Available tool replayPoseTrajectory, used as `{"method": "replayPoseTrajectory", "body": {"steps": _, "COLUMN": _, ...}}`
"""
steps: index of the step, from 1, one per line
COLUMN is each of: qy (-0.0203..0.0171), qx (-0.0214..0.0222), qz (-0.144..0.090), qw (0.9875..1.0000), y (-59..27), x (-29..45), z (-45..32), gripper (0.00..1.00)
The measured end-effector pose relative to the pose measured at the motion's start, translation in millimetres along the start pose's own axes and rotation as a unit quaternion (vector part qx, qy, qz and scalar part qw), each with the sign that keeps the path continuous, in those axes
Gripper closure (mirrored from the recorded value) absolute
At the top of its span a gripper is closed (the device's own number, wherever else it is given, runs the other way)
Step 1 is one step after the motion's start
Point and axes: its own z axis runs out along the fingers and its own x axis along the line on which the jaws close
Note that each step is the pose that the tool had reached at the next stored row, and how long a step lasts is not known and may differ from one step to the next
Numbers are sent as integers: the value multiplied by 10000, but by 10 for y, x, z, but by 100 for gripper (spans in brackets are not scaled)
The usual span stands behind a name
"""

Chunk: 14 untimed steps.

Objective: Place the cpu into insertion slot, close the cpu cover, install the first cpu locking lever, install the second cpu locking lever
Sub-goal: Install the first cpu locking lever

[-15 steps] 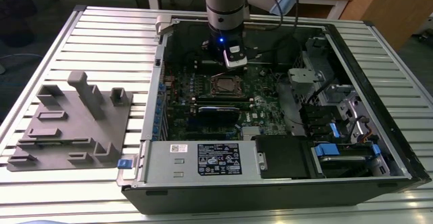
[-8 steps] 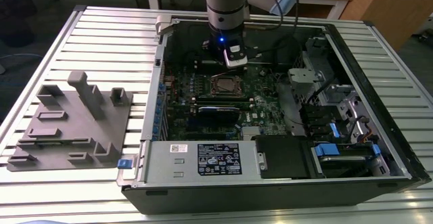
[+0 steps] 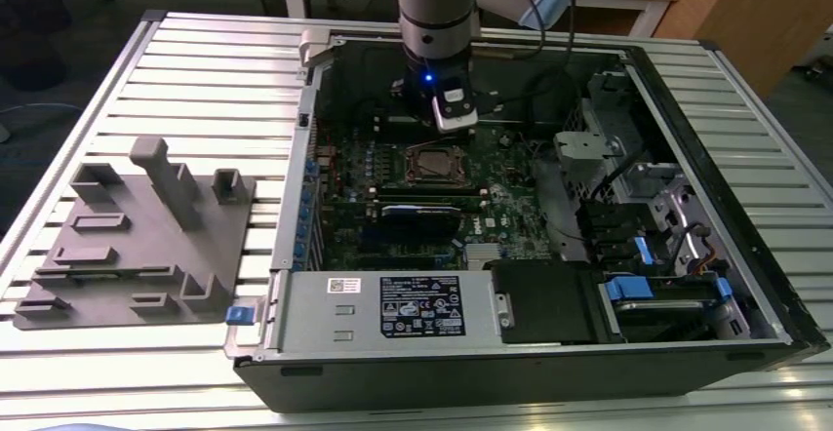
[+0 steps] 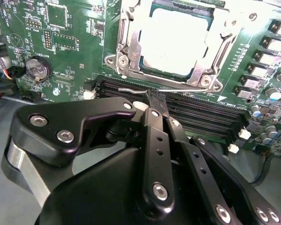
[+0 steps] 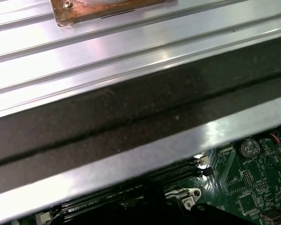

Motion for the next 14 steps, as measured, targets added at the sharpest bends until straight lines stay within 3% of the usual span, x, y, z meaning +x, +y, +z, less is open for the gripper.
{"method": "replayPoseTrajectory", "body": {"steps": 14, "qy": -16, "qx": 48, "qz": -5, "qw": 10000, "y": 16, "x": 11, "z": 71, "gripper": 89}}
